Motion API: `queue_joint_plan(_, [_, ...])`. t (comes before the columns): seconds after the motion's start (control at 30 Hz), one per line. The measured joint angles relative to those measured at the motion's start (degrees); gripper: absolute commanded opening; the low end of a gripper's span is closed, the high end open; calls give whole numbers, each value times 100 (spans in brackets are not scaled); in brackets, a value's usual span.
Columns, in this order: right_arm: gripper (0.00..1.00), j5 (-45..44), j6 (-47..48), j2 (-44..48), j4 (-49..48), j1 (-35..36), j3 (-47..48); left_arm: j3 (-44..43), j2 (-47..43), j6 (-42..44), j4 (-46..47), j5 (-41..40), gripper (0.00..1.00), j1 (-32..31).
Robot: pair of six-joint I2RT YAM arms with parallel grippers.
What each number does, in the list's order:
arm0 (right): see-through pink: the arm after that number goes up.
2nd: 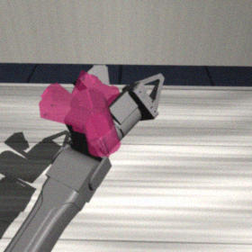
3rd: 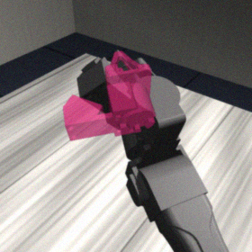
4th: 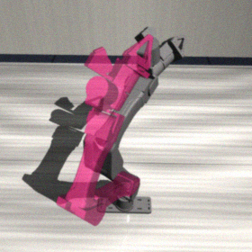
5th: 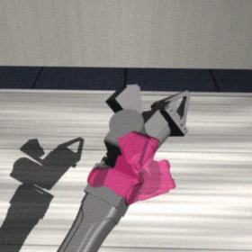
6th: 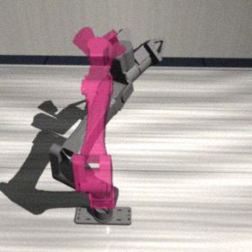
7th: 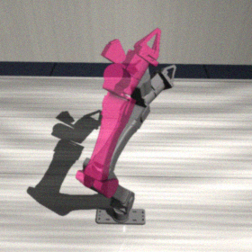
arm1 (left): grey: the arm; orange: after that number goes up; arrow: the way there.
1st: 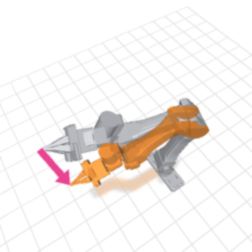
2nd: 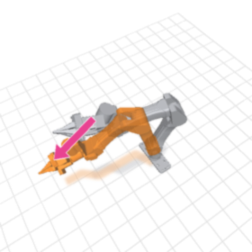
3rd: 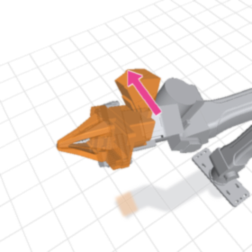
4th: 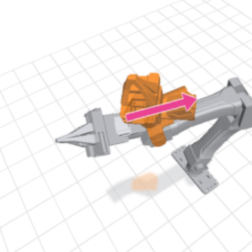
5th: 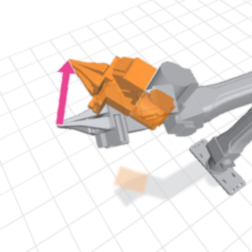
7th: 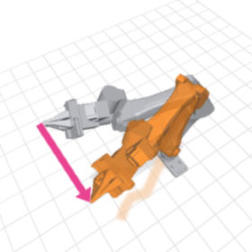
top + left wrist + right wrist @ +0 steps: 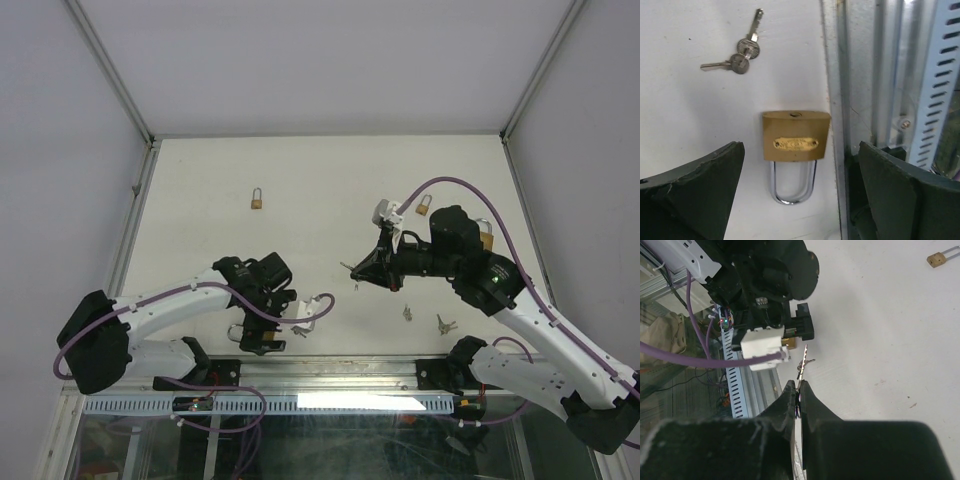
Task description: Unlock with the key
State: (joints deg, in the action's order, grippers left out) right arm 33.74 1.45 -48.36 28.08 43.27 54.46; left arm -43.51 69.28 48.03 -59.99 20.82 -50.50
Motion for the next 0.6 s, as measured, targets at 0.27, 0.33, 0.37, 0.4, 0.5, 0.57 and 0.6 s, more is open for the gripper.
queue_joint_plan(0.27, [0, 2, -35, 31, 2, 0, 0, 579, 382, -361, 1143, -540, 99, -136])
queue_joint_plan(0.33, [0, -2, -37, 57, 0, 0, 0, 649, 330, -350, 1272, -610, 99, -212])
queue_joint_plan(0.37, [0, -2, -39, 70, 2, 0, 0, 682, 299, -337, 1335, -638, 99, -245])
queue_joint_plan(0.4, [0, -2, -44, 83, 0, 0, 0, 704, 286, -326, 1384, -662, 98, -260])
queue_joint_plan(0.5, [0, -2, -52, 96, 0, 0, 0, 748, 293, -238, 1593, -739, 86, -284])
queue_joint_plan(0.57, [0, -4, -52, 96, 2, 0, 0, 793, 293, -168, 1751, -800, 83, -282])
queue_joint_plan(0.6, [0, -4, -52, 96, 0, 0, 0, 802, 286, -153, 1781, -813, 84, -282])
